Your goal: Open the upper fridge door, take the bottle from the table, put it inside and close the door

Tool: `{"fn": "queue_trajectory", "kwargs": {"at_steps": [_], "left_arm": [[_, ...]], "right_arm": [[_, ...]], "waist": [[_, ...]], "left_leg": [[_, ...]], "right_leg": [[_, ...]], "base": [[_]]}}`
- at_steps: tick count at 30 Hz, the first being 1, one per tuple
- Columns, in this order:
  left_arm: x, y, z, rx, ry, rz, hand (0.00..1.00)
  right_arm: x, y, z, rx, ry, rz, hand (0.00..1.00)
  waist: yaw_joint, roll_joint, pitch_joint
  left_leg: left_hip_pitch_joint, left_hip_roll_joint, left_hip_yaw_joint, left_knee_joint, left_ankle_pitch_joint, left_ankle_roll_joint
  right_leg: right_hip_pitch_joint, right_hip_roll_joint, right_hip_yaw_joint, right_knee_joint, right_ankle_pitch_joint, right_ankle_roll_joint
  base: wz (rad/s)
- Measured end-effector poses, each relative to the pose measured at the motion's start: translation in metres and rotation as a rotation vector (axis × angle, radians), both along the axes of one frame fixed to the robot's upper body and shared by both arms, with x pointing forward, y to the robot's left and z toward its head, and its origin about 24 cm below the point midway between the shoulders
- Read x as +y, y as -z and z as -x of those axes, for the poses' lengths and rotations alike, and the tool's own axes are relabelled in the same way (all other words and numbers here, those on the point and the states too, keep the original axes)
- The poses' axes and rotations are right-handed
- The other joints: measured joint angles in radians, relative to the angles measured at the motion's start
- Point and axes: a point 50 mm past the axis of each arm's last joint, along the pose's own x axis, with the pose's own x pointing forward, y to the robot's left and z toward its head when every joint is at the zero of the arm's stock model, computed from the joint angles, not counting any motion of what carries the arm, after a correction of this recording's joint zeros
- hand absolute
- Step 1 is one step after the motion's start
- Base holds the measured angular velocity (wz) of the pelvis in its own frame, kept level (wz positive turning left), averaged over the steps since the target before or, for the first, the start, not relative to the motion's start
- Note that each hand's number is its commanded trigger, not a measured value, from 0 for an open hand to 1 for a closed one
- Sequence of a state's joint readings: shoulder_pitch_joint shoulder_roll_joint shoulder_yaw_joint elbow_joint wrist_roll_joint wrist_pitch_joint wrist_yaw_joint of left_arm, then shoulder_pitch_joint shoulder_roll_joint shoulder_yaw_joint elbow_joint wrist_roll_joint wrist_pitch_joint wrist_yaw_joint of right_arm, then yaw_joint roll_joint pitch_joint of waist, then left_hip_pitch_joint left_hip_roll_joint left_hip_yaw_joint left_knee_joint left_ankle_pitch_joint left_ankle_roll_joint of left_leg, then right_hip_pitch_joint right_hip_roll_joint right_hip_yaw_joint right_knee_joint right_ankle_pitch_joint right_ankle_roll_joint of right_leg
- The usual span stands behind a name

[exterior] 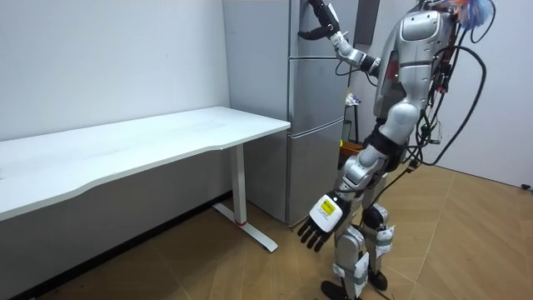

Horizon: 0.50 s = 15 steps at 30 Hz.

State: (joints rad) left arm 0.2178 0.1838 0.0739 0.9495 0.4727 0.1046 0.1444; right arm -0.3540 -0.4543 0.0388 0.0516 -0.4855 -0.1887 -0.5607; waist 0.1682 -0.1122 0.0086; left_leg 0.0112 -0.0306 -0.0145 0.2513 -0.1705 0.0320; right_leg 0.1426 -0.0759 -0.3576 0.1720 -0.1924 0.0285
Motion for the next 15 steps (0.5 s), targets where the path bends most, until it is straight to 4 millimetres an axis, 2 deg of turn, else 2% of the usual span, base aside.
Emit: {"fn": "queue_trajectory", "kwargs": {"at_steps": [5, 10, 15], "left_arm": [[0.002, -0.002, -0.003, -0.008, -0.010, -0.010, 0.00], [0.003, -0.002, -0.003, -0.007, -0.011, -0.016, 0.00], [0.003, -0.002, -0.003, -0.005, -0.014, -0.017, 0.00]], "right_arm": [[-0.014, 0.006, -0.002, 0.005, 0.068, -0.013, 0.00], [-0.021, 0.014, -0.004, 0.025, 0.106, -0.023, 0.00], [-0.027, 0.020, -0.005, 0.052, 0.129, -0.029, 0.00]], "waist": [[-0.001, 0.001, -0.0008], [0.001, 0.001, -0.0018], [-0.010, 0.008, -0.0092]], "left_leg": [[-0.019, -0.017, -0.030, 0.019, 0.007, 0.012], [-0.014, -0.025, -0.028, 0.018, 0.012, 0.021], [-0.009, -0.033, -0.023, 0.017, 0.013, 0.029]], "right_leg": [[-0.002, -0.002, 0.002, 0.000, 0.010, 0.004], [-0.002, -0.003, 0.025, -0.001, 0.021, 0.009], [-0.002, -0.010, 0.040, 0.000, 0.023, 0.011]], "base": [[0.17], [0.01], [-0.01]]}}
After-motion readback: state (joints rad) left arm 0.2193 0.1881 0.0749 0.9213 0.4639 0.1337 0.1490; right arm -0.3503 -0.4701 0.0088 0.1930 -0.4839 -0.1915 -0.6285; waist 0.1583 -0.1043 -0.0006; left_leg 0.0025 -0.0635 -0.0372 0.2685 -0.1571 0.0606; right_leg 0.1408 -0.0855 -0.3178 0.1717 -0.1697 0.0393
